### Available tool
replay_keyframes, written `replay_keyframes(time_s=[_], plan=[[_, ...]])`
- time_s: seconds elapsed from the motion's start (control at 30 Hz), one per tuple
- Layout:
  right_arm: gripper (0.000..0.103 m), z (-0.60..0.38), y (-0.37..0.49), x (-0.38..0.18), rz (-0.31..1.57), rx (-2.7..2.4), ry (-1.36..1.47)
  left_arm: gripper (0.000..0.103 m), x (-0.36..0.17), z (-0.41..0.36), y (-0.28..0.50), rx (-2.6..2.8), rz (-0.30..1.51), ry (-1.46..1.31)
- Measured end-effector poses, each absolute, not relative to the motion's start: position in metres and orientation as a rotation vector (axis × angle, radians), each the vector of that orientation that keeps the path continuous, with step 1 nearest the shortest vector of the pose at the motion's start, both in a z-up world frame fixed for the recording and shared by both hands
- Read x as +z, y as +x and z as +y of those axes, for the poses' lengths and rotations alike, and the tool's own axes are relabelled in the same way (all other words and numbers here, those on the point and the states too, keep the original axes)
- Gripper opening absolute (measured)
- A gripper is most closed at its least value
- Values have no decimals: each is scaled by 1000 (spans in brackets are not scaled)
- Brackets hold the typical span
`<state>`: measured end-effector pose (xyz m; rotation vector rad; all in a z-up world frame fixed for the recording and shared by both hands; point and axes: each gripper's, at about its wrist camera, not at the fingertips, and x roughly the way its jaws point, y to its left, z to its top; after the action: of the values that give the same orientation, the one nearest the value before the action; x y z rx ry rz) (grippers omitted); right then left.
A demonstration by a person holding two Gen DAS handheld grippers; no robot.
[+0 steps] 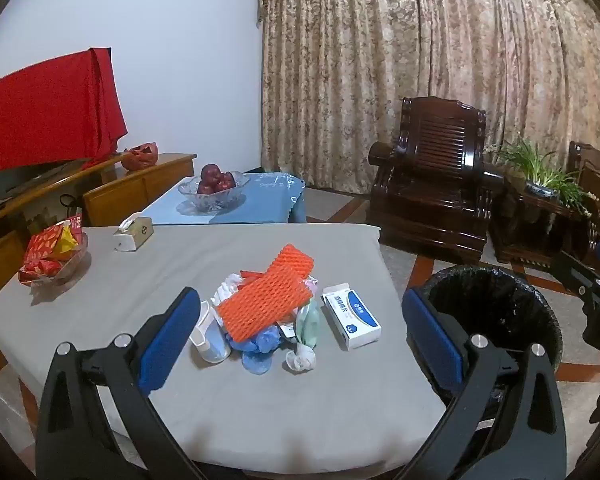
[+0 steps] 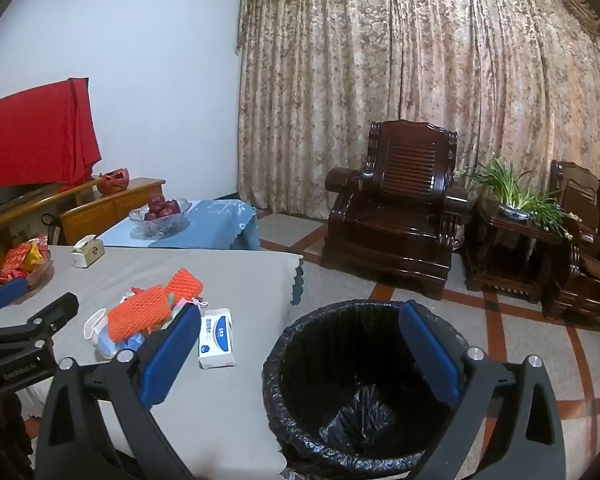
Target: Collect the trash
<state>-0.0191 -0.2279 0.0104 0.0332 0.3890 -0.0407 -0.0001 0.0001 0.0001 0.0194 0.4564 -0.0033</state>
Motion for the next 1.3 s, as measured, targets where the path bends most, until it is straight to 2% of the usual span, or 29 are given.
replay_keyframes(time_s=[1.3], plan=[[97,-227,-15,12,404,-39,34,98,0,0,0,-2,460,29]])
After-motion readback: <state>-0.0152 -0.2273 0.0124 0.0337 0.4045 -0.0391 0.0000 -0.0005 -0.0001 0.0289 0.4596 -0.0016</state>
